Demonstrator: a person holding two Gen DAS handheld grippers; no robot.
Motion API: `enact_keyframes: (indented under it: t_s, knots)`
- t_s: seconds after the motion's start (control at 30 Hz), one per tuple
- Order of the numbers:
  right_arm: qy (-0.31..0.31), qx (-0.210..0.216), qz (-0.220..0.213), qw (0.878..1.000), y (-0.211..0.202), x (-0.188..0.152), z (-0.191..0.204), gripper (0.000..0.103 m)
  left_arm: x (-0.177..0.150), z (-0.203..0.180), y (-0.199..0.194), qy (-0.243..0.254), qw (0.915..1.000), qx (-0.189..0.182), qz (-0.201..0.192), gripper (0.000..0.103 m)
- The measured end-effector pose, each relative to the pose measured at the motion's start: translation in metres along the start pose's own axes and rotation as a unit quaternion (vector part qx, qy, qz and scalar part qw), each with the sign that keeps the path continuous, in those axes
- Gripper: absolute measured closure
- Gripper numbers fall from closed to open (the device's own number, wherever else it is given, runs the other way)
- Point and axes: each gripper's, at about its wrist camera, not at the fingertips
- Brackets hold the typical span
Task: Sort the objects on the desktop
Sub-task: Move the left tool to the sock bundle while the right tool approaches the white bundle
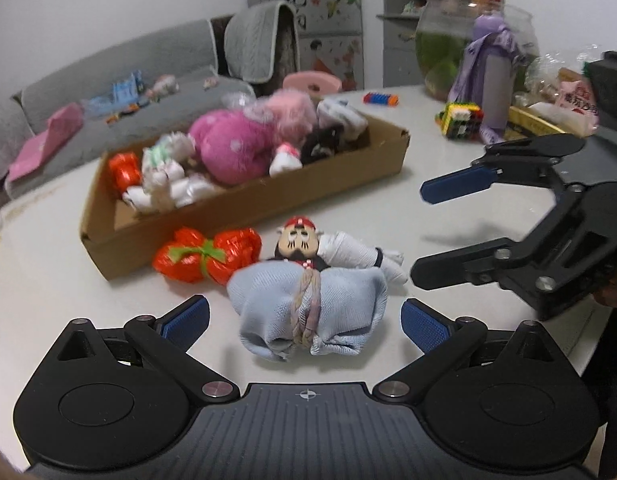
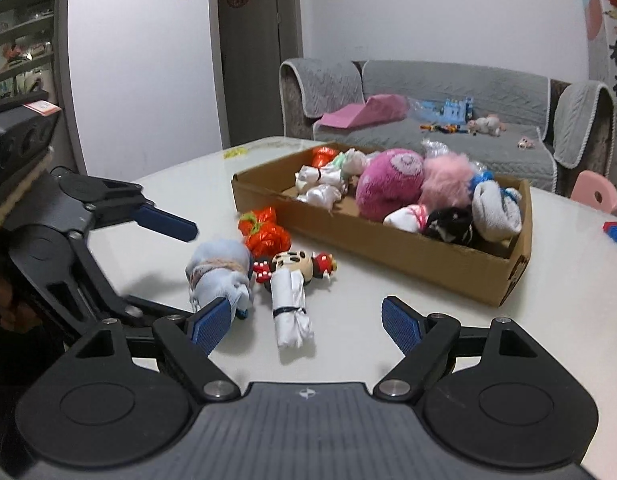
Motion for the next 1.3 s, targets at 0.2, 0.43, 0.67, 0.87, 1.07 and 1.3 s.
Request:
enact_keyframes:
  t_s: [0.2, 0.43, 0.67, 0.87, 1.07, 1.3]
  knots:
    - [0.0, 0.002, 0.007, 1.0, 0.004, -0.003, -0.002, 0.025, 0.0, 0.003, 0.019, -0.002, 0.9997, 0.017, 0.016, 0.001]
    - [0.004, -0.004, 0.01, 1.0, 0.005, -0.008, -0.002, 0.027, -0.001, 0.014, 0.021, -0.014, 0.9994, 0.027, 0.018, 0.003]
    - [0.008, 0.002, 0.019, 1.0, 0.017, -0.005, -0.003, 0.029, -0.003, 0.02, 0.018, -0.012, 0.9994, 0.025, 0.02, 0.009]
    - [-0.009, 0.007, 0.04, 0.999, 0.036, -0.004, 0.005, 0.04, -0.002, 0.028, 0.019, -0.029, 0.9993, 0.0, 0.025, 0.019]
    - [-0.005, 0.009, 0.055, 0.998, 0.044, -0.004, 0.007, 0.068, -0.003, 0.032, 0.018, -0.036, 0.999, -0.007, 0.026, 0.025]
    - [-0.005, 0.003, 0.044, 0.999, 0.034, -0.005, 0.008, 0.084, -0.006, 0.032, 0.012, -0.036, 0.9991, -0.004, 0.024, 0.028]
Point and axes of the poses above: each gripper's, at about its wrist camera, not at the fingertips, and y roughly the way its jaws point, z to its left, x to its top, and after that the axes turned 3 degrees about x, right-handed
